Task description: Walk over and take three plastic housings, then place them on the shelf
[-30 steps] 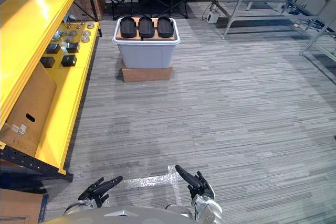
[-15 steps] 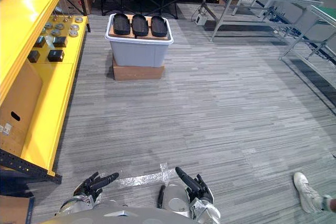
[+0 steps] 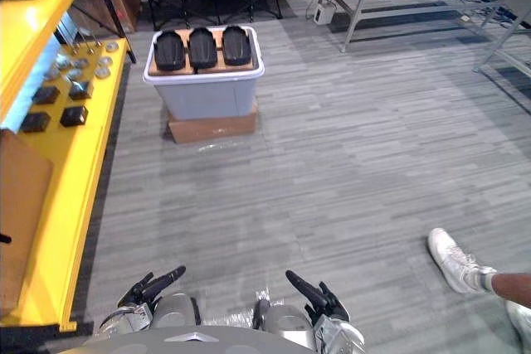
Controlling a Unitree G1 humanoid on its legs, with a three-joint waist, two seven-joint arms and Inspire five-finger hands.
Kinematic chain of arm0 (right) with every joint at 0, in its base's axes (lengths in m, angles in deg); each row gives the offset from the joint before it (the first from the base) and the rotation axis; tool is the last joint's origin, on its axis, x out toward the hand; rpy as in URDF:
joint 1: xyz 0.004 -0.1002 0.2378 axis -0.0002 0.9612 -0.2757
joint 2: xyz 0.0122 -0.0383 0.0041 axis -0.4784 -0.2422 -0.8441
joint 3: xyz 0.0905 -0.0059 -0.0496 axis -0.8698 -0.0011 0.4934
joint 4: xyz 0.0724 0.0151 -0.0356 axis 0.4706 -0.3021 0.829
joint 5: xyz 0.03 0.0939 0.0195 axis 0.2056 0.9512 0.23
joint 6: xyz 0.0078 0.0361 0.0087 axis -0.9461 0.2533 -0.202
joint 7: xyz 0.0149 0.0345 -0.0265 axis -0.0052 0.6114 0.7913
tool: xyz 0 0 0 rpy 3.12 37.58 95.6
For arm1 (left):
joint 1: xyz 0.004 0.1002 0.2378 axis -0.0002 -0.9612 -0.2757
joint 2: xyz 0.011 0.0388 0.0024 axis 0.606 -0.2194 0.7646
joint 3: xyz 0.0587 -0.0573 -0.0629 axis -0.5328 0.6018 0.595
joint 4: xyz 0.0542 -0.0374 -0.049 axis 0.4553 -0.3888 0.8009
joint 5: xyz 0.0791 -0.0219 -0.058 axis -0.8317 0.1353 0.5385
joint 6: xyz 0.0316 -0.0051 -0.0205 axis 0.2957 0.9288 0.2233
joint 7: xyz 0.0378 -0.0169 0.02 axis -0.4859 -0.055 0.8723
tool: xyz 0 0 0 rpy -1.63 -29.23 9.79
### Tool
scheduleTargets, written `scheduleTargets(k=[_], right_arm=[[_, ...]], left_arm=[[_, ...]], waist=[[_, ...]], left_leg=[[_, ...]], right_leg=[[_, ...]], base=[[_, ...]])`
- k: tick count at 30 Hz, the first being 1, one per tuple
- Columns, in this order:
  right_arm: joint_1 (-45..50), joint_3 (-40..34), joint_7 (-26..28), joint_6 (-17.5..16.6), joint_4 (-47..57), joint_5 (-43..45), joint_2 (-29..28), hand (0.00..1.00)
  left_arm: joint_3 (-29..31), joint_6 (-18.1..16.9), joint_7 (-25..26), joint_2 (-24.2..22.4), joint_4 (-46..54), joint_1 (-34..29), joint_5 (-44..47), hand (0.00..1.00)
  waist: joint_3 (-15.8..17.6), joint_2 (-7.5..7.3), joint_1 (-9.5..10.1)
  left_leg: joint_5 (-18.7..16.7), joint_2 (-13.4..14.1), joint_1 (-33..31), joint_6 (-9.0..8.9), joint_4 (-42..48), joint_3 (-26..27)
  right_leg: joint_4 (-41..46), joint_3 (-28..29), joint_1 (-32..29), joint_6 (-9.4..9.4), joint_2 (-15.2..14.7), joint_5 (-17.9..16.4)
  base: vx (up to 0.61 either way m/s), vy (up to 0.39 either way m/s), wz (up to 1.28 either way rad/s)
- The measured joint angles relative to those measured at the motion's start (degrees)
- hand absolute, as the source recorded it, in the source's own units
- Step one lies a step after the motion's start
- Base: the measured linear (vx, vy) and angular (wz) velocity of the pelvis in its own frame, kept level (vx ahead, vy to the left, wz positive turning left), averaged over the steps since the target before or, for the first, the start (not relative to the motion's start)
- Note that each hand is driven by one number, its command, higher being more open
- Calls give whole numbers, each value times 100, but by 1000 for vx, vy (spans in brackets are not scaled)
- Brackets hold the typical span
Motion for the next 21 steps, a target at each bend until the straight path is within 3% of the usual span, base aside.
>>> scheduleTargets(k=[1,2,3,4,6,7,8,9,10,11,12,13,14,15,16,18,19,20,21], right_arm=[[-2,-4,-6,-2,2,-30,-8,100],[-37,-42,-44,-21,6,-39,-23,100],[-87,-90,-112,-88,16,-40,-55,100],[-91,-94,-141,-143,34,-39,-68,100],[-76,-29,-214,-227,95,-35,-124,100],[-59,58,-227,-229,89,-26,-69,100],[-82,131,-282,-228,74,-16,-129,100],[-100,154,-282,-230,81,-18,-175,100],[-83,155,-304,-268,74,-18,-260,100],[-115,199,-328,-301,15,-18,-297,100],[-204,301,-319,-328,-11,-20,-322,100],[-230,361,-309,-335,-63,-26,-331,100],[-267,376,-242,-338,-213,-39,-384,100],[-299,358,-255,-382,-199,-156,-344,100],[-294,356,-261,-385,-202,-216,-322,100],[-313,360,-302,-406,-132,-236,-279,100],[-311,353,-326,-403,-123,-232,-279,100],[-312,345,-371,-399,-68,-222,-264,100],[-303,341,-392,-377,-11,-177,-255,100]], left_arm=[[74,-2,-22,-22,-11,0,-9,100],[177,-10,-65,-65,10,11,-17,100],[353,-25,-94,-140,42,9,-23,100],[430,-25,-109,-166,45,11,-20,100],[564,-27,-182,-150,39,-6,-47,100],[564,-25,-188,-122,-25,-16,-94,100],[554,-1,-198,-3,-144,-33,-189,100],[563,-7,-190,80,-145,-67,-201,100],[582,-25,-202,198,-134,-144,-199,100],[611,-37,-193,258,-151,-93,-262,100],[599,-43,-174,309,-200,-64,-302,100],[599,-50,-153,326,-218,-80,-297,100],[585,-93,-28,327,-310,-118,-277,100],[497,-144,33,323,-338,-139,-252,100],[443,-165,41,322,-337,-159,-249,100],[285,-168,36,301,-301,-108,-259,100],[256,-166,27,293,-293,-56,-263,100],[232,-156,6,269,-294,68,-265,100],[238,-152,-27,231,-290,198,-248,100]], waist=[[5,-15,33],[7,-26,90],[11,-25,163],[13,-23,193],[33,-8,323],[66,57,305],[67,-72,334],[50,-239,332],[-58,-574,361],[-93,-728,400],[-59,-783,368],[-29,-820,362],[37,-775,343],[40,-775,345],[94,-682,332],[106,-532,272],[104,-493,268],[90,-439,266],[95,-417,261]], left_leg=[[1,-152,-66,4,-411,-11],[112,-447,-240,76,-1368,-110],[476,-685,-372,102,-2468,-343],[730,-769,-441,93,-2990,-482],[1339,-828,-543,47,-4044,-721],[1533,-744,-535,160,-4092,-714],[1977,-786,-501,286,-3723,-589],[1947,-878,-524,328,-3525,-536],[1850,-1096,-567,493,-3252,-414],[1762,-1191,-498,764,-3201,-353],[1637,-1255,-372,867,-3180,-333],[1533,-1308,-216,910,-3220,-310],[1286,-1376,168,984,-3239,-256],[1195,-1393,428,1040,-3242,-256],[1124,-1388,578,1049,-3250,-257],[939,-1297,1039,1040,-3434,-364],[896,-1258,1096,1015,-3470,-414],[809,-1193,1146,957,-3489,-540],[685,-1159,1204,884,-3457,-671]], right_leg=[[-52,52,83,0,-44,-1],[-163,151,181,2,-97,-1],[-289,276,258,12,-116,-18],[-363,348,311,46,-113,-70],[-440,550,594,264,-61,-595],[-402,598,771,310,22,-837],[-156,725,891,237,-97,-1262],[19,787,877,184,-210,-1476],[407,845,765,17,-501,-1810],[1648,1000,284,440,-658,-1629],[2732,1018,-215,969,-821,-1366],[3447,980,-514,1315,-967,-1049],[4715,796,-1042,1246,-1276,-790],[4948,641,-1208,1051,-1374,-912],[4912,499,-1289,939,-1414,-994],[3562,-33,-1518,929,-1312,-1257],[3082,-72,-1593,938,-1233,-1245],[2155,-40,-1728,1062,-1118,-1132],[1433,118,-1855,1088,-1046,-886]], base=[[413,-1,-34],[368,52,-49],[356,71,-51],[344,115,-51],[366,162,-44],[371,209,-37],[288,184,-20],[508,226,-29],[591,157,-29],[607,150,-19],[425,102,-11],[478,183,-8],[580,203,-16],[563,193,-10],[440,122,6],[396,69,23],[366,13,36],[351,-29,45],[346,-52,47]])
